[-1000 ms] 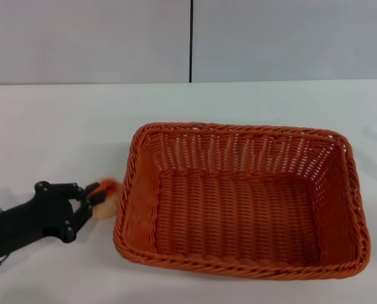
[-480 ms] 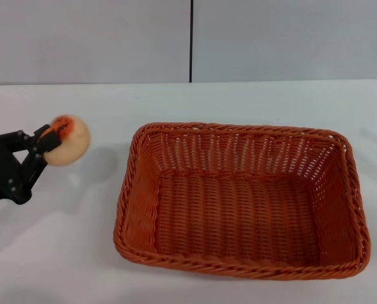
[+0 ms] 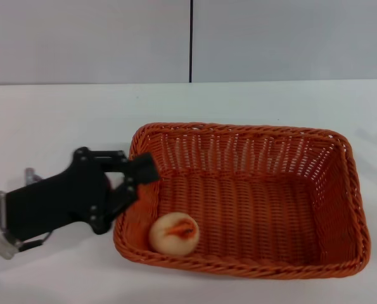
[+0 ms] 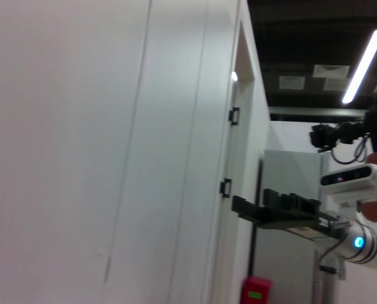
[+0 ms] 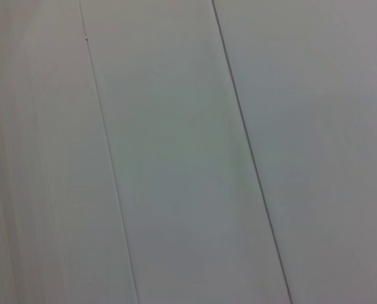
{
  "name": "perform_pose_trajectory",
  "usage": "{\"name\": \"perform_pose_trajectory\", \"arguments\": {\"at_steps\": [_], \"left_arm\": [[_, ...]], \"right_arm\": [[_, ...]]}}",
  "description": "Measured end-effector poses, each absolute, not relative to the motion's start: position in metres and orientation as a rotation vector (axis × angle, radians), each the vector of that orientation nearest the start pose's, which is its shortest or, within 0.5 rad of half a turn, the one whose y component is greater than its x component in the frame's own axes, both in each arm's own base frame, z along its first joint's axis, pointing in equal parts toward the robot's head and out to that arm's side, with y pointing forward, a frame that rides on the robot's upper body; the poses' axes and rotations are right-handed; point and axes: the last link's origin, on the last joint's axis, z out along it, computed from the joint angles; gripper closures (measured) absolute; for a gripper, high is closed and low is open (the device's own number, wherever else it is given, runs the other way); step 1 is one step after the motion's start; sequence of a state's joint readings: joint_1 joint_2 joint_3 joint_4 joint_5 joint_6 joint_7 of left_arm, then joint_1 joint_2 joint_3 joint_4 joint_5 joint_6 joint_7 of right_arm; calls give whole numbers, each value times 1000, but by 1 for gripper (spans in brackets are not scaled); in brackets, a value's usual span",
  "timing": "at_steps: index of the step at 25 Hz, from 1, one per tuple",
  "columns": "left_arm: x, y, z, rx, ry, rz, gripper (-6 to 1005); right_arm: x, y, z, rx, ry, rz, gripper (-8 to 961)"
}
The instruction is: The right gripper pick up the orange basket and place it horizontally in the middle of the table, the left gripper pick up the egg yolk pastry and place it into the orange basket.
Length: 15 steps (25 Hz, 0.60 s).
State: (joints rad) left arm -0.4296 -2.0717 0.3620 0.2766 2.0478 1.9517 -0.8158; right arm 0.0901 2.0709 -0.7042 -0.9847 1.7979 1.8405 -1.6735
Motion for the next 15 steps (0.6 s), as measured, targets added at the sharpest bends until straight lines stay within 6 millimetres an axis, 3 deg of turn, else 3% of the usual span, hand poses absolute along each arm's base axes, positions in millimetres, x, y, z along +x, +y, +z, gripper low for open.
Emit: {"name": "perform_pose_trajectory", "arguments": {"at_steps": [3, 12, 15], "left_arm": [[-264, 241, -21, -2601, -308, -1333, 891], [-276, 239, -16, -2540, -373, -1296, 609], [-310, 232, 17, -2280, -420, -1206, 480]], "right_arm": [[282, 233, 115, -2259, 476, 1241, 355], [283, 233, 115, -2257, 475, 1237, 355], [287, 232, 117, -2234, 471, 1226, 355]]}}
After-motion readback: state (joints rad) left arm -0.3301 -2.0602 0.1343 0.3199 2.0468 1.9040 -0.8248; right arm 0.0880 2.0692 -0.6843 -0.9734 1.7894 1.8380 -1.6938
